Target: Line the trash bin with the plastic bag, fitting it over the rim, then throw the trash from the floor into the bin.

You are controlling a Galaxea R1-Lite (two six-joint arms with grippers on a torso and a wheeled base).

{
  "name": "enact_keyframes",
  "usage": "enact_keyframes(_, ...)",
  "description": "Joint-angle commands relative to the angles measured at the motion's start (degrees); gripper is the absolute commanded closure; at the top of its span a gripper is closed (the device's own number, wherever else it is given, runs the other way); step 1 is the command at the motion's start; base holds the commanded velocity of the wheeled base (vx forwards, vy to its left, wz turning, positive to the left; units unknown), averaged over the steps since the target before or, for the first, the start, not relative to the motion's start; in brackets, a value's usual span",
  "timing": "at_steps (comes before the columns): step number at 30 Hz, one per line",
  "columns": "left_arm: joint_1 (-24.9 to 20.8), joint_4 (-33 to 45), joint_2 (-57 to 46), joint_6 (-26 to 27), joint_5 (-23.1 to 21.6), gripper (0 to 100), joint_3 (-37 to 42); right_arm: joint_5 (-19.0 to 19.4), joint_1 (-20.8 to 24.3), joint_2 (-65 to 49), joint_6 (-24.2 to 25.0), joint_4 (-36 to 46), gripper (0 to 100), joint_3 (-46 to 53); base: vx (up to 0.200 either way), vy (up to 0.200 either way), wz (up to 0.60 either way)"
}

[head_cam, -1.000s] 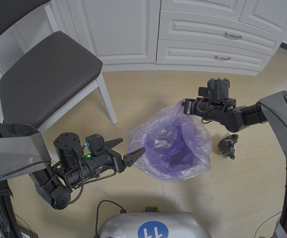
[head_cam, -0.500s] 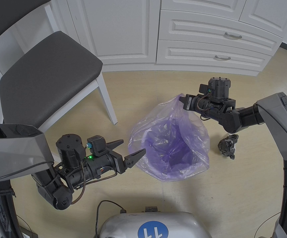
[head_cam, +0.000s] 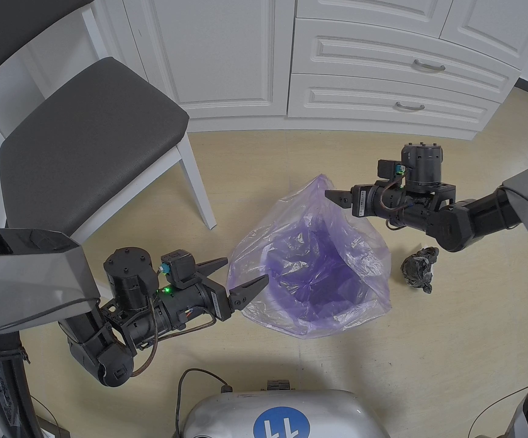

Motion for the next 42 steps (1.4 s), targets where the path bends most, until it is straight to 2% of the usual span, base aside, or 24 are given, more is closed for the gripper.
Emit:
enact_keyframes(1, -0.10, 0.07, -0.16, -0.02, 0.23, 0, -0.10, 0.01, 0.11, -9.90, -4.09, 3.81, 0, 6.57, 0.000, 0.000, 0.00)
enact_keyframes(7, -0.37, 0.07, -0.60, 0.16, 1.46, 0, -0.10, -0.60, 0.55, -17.11, -3.48, 11.81, 0, 8.94, 0.000, 0.000, 0.00)
enact_keyframes(11, -0.80, 0.07, -0.95, 0.07, 1.55, 0, -0.10, -1.92, 1.34, -20.45, -1.02, 11.37, 0, 12.89, 0.000, 0.000, 0.00)
enact_keyframes(15, -1.51, 0.25, -0.86, 0.16, 2.43, 0, -0.45, -5.43, 3.37, -24.05, 0.92, 11.02, 0, 18.78, 0.000, 0.000, 0.00)
enact_keyframes(20, -2.65, 1.21, -0.77, 0.16, 6.47, 0, -2.38, -7.28, 3.98, -26.43, 1.09, 4.87, 0, 26.17, 0.000, 0.000, 0.00)
enact_keyframes(27, -4.94, 7.80, -2.18, 0.16, 16.32, 0, -7.13, -7.81, 5.56, -26.95, 1.36, -8.14, 0, 34.16, 0.000, 0.000, 0.00)
enact_keyframes(31, -5.81, 9.03, -2.62, 0.16, 18.69, 0, -8.01, -7.90, 6.09, -28.01, 1.27, -8.85, 0, 35.22, 0.000, 0.000, 0.00)
enact_keyframes(39, -6.69, 13.69, -4.90, 0.25, 19.39, 0, -8.01, -8.07, 8.29, -28.36, 0.74, -8.85, 0, 36.98, 0.000, 0.000, 0.00)
enact_keyframes(42, -7.31, 15.98, -5.34, 0.25, 22.03, 0, -9.24, -12.55, 10.40, -28.45, -0.31, -8.85, 0, 37.59, 0.000, 0.000, 0.00)
